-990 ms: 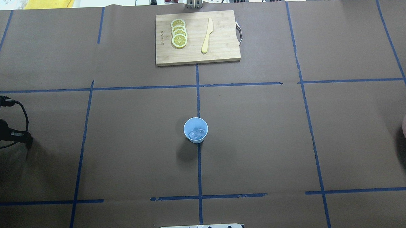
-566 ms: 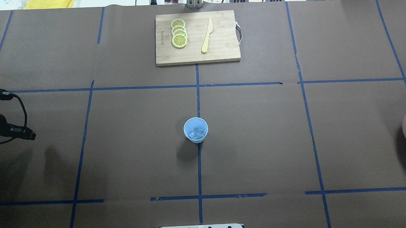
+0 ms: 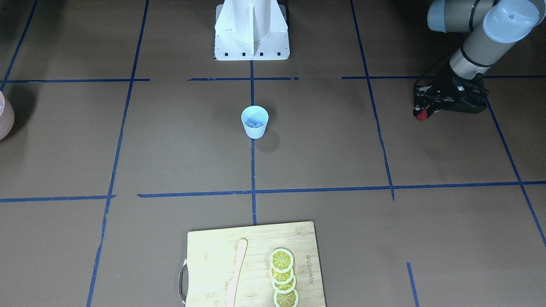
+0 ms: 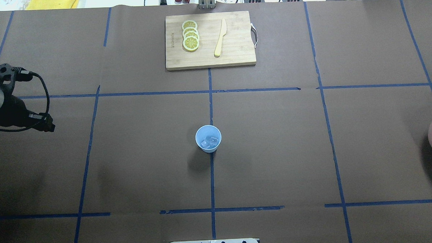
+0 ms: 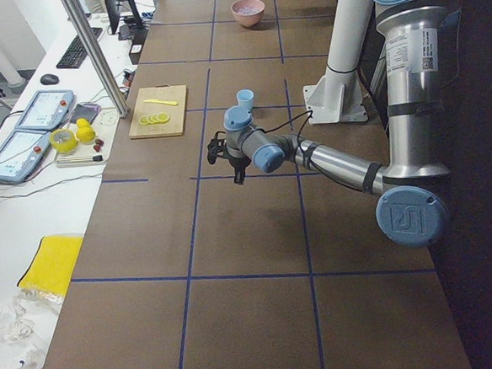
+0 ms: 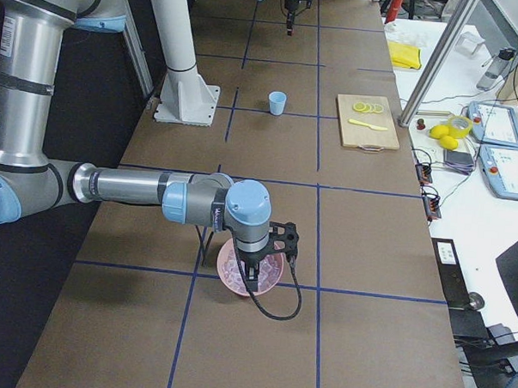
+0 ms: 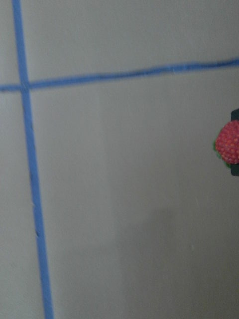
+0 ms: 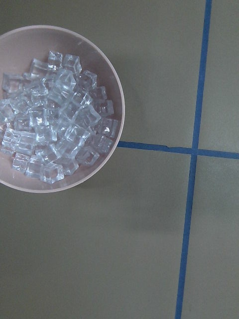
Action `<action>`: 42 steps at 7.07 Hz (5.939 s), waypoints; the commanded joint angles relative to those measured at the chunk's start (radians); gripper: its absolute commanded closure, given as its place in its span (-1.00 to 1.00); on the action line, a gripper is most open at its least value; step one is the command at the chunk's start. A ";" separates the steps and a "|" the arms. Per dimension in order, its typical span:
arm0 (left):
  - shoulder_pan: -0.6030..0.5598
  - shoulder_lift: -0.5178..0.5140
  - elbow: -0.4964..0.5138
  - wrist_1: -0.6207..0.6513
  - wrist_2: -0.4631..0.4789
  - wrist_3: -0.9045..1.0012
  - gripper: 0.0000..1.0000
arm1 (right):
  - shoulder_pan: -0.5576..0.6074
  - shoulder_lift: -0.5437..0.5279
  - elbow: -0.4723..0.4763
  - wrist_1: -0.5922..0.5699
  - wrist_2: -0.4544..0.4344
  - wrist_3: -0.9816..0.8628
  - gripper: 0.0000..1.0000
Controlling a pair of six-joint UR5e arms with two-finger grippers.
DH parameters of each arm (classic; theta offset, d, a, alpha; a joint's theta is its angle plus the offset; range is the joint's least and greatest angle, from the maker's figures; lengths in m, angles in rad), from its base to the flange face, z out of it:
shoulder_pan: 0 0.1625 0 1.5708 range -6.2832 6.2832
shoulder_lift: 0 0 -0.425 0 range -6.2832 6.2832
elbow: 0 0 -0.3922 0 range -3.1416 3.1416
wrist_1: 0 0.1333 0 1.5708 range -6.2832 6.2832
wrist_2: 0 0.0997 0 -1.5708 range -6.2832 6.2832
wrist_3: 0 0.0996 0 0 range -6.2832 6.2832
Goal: Put ice and strawberries in cup
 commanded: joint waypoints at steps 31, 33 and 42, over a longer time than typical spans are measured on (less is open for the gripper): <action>-0.666 0.024 0.329 0.351 -0.222 1.008 -1.00 | 0.000 -0.001 0.004 0.002 -0.001 -0.002 -0.99; -0.672 0.042 0.345 0.346 -0.219 0.993 -1.00 | 0.000 0.000 0.006 0.002 0.001 0.000 -0.99; -0.714 0.101 0.291 0.349 -0.202 0.980 -1.00 | -0.003 0.005 0.000 0.002 0.002 0.001 -0.99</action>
